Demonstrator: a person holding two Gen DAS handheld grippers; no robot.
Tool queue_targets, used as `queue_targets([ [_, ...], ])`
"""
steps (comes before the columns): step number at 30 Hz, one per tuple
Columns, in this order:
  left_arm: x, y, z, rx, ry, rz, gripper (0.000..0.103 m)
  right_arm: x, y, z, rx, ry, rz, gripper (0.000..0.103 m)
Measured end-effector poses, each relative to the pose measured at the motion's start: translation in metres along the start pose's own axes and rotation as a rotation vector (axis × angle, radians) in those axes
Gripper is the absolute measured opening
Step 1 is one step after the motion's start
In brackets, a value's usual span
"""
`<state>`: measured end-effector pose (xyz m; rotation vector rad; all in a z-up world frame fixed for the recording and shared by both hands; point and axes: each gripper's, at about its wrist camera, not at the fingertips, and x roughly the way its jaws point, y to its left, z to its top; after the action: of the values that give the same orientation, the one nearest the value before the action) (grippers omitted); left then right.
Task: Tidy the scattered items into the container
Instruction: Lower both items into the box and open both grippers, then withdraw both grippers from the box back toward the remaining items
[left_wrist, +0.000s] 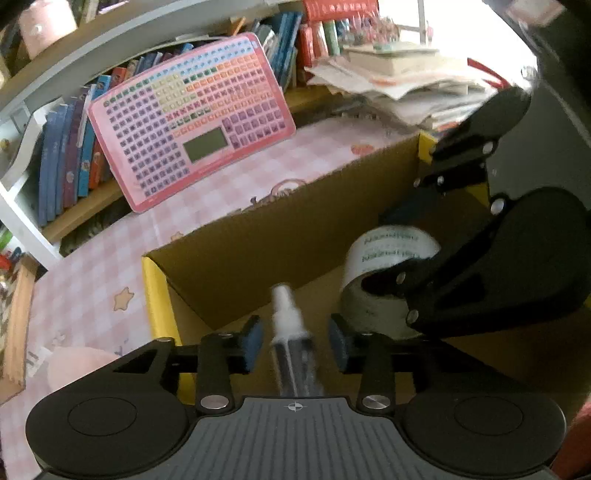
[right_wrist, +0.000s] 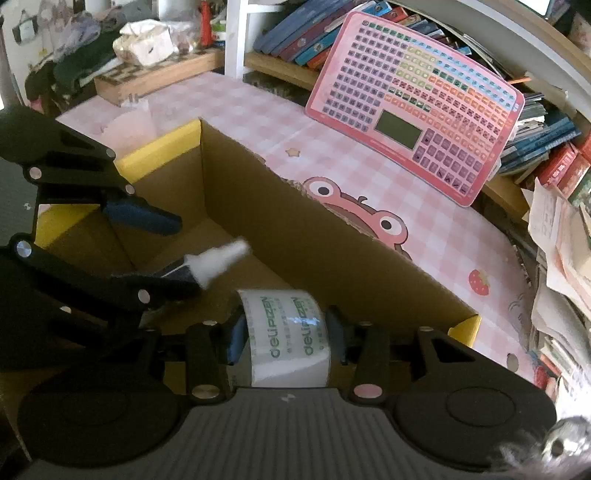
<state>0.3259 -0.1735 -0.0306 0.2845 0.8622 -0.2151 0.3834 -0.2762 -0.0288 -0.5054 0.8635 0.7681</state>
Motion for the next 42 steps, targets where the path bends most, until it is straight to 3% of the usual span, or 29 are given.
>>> queue_targets([
  [6, -0.017, 0.004, -0.005, -0.049, -0.059, 0.025, 0.067, -0.017, -0.003, -0.001, 0.034, -0.047, -0.005, 0.062],
  [18, -0.065, 0.019, -0.009, -0.138, -0.207, 0.080, 0.083, -0.059, -0.006, -0.005, 0.116, -0.157, -0.033, 0.079],
  [24, -0.103, 0.036, -0.025, -0.271, -0.310, 0.098, 0.084, -0.085, -0.001, -0.012, 0.201, -0.232, -0.084, 0.084],
  [28, -0.119, 0.047, -0.040, -0.326, -0.336, 0.106, 0.084, -0.100, 0.007, -0.020, 0.237, -0.268, -0.136, 0.085],
  [42, -0.147, 0.073, -0.092, -0.328, -0.362, 0.053, 0.085, -0.127, 0.062, -0.042, 0.385, -0.284, -0.292, 0.086],
])
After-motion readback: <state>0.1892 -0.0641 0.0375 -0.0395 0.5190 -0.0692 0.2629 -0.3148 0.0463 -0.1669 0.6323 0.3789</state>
